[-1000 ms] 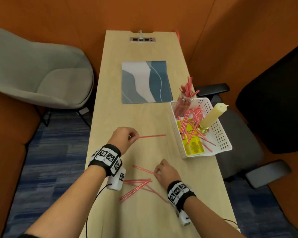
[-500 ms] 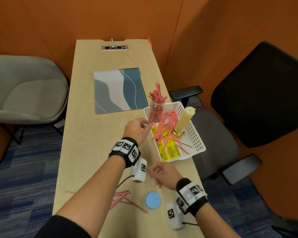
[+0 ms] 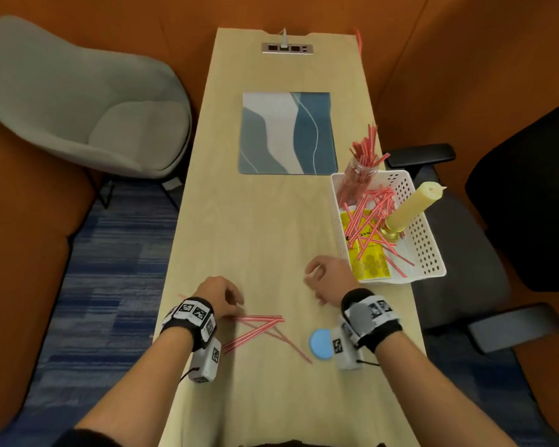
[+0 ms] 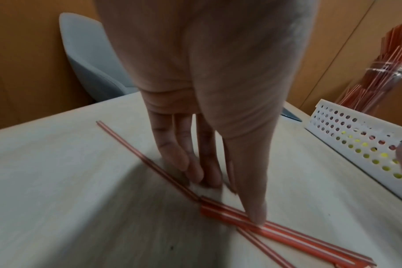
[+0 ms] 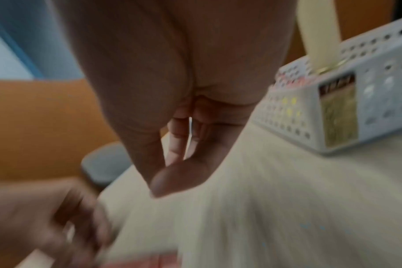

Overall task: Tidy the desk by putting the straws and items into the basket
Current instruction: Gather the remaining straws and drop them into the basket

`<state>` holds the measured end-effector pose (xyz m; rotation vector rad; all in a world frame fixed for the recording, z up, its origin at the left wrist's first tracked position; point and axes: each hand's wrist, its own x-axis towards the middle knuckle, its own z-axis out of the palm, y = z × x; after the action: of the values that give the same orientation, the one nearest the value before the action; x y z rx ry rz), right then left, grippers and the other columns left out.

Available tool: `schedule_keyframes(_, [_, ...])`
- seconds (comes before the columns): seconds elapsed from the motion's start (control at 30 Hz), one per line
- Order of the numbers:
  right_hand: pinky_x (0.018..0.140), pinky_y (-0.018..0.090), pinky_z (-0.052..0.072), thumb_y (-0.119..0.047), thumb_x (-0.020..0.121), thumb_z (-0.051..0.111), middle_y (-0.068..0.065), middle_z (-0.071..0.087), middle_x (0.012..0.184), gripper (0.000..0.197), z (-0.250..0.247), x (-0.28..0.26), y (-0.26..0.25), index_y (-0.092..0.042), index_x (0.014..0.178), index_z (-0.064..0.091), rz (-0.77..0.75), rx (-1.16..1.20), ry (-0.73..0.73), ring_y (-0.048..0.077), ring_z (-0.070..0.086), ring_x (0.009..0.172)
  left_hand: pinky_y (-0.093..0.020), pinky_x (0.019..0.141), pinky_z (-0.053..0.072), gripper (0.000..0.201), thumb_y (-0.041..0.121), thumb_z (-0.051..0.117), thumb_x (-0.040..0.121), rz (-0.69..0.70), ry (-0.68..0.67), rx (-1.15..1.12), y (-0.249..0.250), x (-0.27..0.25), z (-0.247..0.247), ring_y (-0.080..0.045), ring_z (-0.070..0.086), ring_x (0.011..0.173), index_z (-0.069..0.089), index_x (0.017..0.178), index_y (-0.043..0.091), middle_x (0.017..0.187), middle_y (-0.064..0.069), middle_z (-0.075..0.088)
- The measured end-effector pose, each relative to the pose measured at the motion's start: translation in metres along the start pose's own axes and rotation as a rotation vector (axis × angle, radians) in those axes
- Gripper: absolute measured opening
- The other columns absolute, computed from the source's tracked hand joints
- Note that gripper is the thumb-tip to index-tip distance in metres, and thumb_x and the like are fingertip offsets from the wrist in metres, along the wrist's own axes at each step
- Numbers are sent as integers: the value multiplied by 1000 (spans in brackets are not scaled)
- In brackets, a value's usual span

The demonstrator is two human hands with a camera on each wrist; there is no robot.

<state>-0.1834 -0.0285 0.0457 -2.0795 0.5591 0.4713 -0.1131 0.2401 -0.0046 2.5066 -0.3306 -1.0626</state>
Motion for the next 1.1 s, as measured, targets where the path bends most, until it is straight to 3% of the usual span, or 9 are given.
schedule_keyframes(0.1, [56,29,56,-14,82,71,3,64,81,13,63,-14,12,-17,95,68,-79,-250,-228,15,60,62,-14,66,49,24,36,93,58,-15,-6,13,-3,2,8,-3,66,71,76,71,25,74,14,71])
schedule_keyframes(0.17, [76,29,52,-22,82,72,1,63,99,24,91,-20,23,-22,106,69,-192,-437,-246,17,60,83,-17,66,53,21,32,93,59,-14,0,21,-2,6,10,-4,66,68,76,68,23,70,12,71])
schedule_keyframes(0.23, [82,30,48,-27,85,69,0,56,109,27,108,-24,30,-25,112,66,-270,-515,-225,21,59,91,-20,71,56,17,31,90,64,5,-9,52,-1,8,11,-4,67,70,77,69,22,71,12,72])
schedule_keyframes(0.5, [77,34,49,-25,92,60,2,56,111,16,106,-20,45,-16,100,70,-304,-596,-99,28,62,88,-25,77,55,8,25,71,85,74,-35,167,2,17,9,-17,69,83,75,84,18,83,4,71])
schedule_keyframes(0.63, [75,34,46,-22,93,52,4,60,106,19,98,-25,49,-14,99,68,-309,-607,-75,29,61,90,-20,72,44,7,22,68,88,155,2,141,24,26,-7,-15,64,82,73,89,18,86,3,68])
schedule_keyframes(0.77, [76,31,47,-21,90,57,1,65,91,12,84,-32,53,-16,91,68,-288,-467,-38,21,60,83,-25,76,53,5,20,72,86,317,138,-81,80,30,-30,-11,61,67,73,85,15,75,4,69])
schedule_keyframes(0.9, [64,13,42,-14,82,68,-9,58,67,5,65,-38,58,-14,83,73,-211,-182,38,-2,52,57,-22,66,52,7,19,73,85,491,234,-224,164,33,-52,-9,61,58,72,80,16,67,3,68])
schedule_keyframes(1.03, [62,11,43,-4,79,62,-7,59,63,19,33,-48,59,-18,86,73,-143,-5,69,4,50,53,-34,69,60,13,25,75,82,510,256,-255,231,52,-60,-16,67,62,71,70,20,62,1,69])
schedule_keyframes(1.1, [62,13,46,-2,78,62,-10,60,61,25,12,-53,56,-25,80,70,-111,62,69,4,54,51,-33,70,59,20,42,75,81,506,244,-249,249,61,-61,-15,68,68,73,76,23,69,2,70])
